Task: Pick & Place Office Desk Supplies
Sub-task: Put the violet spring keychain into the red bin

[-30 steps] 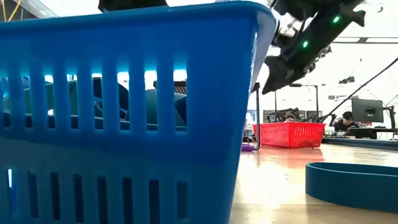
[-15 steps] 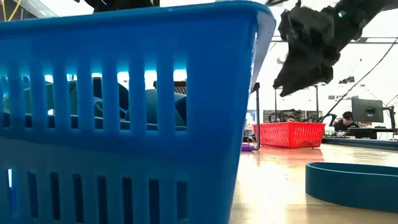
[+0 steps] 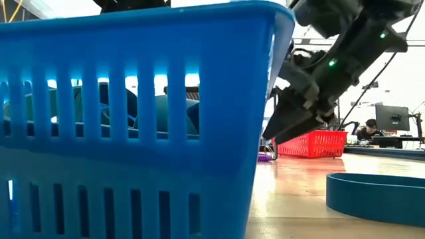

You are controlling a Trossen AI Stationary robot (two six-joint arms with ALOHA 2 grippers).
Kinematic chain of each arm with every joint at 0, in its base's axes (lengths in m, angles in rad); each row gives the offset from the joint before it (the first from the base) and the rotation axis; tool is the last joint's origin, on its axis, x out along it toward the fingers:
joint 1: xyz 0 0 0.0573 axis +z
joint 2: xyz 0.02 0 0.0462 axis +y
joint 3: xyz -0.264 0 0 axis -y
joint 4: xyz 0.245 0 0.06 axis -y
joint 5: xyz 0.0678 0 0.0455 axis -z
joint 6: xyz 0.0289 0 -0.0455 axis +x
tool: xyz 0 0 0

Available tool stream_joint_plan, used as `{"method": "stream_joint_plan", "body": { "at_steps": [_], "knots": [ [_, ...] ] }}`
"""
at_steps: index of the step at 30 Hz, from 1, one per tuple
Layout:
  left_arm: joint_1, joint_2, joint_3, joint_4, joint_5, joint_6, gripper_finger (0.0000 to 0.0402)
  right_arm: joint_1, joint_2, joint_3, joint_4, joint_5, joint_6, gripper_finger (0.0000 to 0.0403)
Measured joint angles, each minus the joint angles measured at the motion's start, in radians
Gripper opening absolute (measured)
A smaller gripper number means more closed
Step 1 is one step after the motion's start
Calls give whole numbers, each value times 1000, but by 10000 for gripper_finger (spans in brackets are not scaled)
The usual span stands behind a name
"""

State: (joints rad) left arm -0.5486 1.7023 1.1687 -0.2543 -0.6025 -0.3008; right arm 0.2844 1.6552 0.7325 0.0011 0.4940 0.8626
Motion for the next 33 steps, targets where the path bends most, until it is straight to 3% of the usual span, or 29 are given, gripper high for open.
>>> {"method": "stream_joint_plan", "body": {
  "at_steps": [14, 28, 33],
  "knots": [
    [-4, 0, 0, 0, 0, 5, 129, -26, 6, 1, 0, 50, -18, 205],
    [-3, 0, 0, 0, 0, 6, 129, -27, 105, 2, 83, 114, -100, 205],
    [-2, 0, 0, 0, 0, 7, 129, -44, 105, 2, 66, 93, -100, 186]
  ]
}}
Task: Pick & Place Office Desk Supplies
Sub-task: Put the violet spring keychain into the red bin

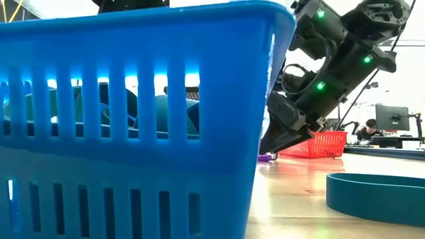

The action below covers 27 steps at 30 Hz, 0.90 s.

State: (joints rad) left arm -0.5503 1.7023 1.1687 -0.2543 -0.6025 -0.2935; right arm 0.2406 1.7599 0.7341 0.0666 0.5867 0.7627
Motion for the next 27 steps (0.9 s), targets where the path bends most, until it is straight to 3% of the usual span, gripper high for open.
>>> {"method": "stream_joint_plan", "body": {
  "at_steps": [7, 14, 21, 27],
  "knots": [
    [0, 0, 0, 0, 0, 0, 129, -15, 0, 0, -19, -13, -2, 118],
    [0, 0, 0, 0, 0, 1, 129, -15, 0, 0, -19, -28, -8, 14],
    [0, 0, 0, 0, 0, 1, 129, -3, -19, -1, -50, -56, -33, 3],
    [0, 0, 0, -5, 0, 1, 129, 52, -121, -1, -151, -188, -31, 3]
  ]
}}
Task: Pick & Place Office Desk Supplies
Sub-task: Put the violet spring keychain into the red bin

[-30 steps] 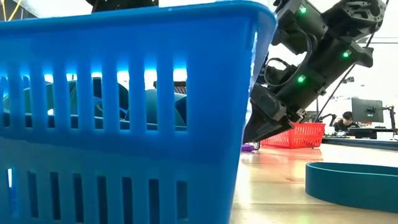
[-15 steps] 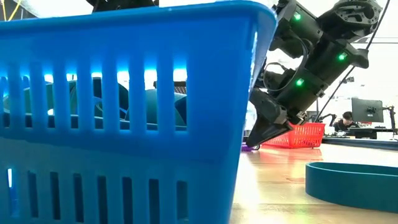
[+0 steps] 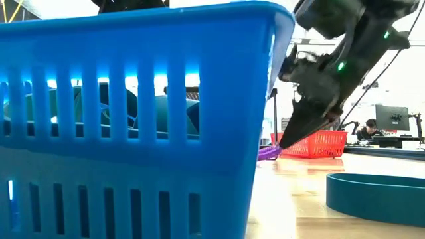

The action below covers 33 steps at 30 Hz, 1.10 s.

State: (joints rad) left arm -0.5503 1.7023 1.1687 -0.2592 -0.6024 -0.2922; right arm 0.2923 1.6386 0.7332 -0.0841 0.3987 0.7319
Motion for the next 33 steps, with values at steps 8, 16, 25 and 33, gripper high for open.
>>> {"method": "stream_joint_plan", "body": {
  "at_steps": [8, 16, 25, 33],
  "knots": [
    [2, 0, -1, -7, 0, 25, 129, 117, -233, 1, -401, -9, 170, 2],
    [14, 0, -2, 8, 0, 33, 129, 223, -444, 1, -746, 473, 464, 2],
    [18, 0, -2, 16, 0, 31, 129, 119, -365, -4, -747, 820, 450, 2],
    [15, 0, -2, 12, 1, 26, 129, -43, -223, -30, -675, 754, 409, 2]
  ]
}}
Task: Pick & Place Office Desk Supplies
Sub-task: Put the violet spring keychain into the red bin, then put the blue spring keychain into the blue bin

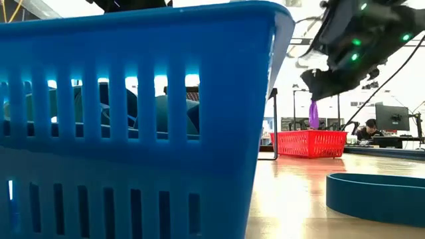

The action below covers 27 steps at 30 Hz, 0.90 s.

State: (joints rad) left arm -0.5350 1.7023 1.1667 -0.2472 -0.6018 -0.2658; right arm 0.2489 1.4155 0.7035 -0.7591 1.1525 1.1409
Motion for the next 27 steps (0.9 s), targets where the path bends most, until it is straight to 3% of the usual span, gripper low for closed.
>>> {"method": "stream_joint_plan", "body": {
  "at_steps": [9, 15, 22, 27],
  "knots": [
    [3, 0, 0, 1, 0, 3, 129, -119, 64, -1, 123, -118, -164, 23],
    [3, 0, 0, 1, 4, 3, 129, -138, 55, 0, 160, -138, -241, 93],
    [3, 0, 0, -5, 5, 4, 129, -84, -7, 61, 165, -148, -384, 175],
    [3, 0, -4, -17, 5, -1, 129, -39, -96, 117, 165, -296, -469, 198]
  ]
}}
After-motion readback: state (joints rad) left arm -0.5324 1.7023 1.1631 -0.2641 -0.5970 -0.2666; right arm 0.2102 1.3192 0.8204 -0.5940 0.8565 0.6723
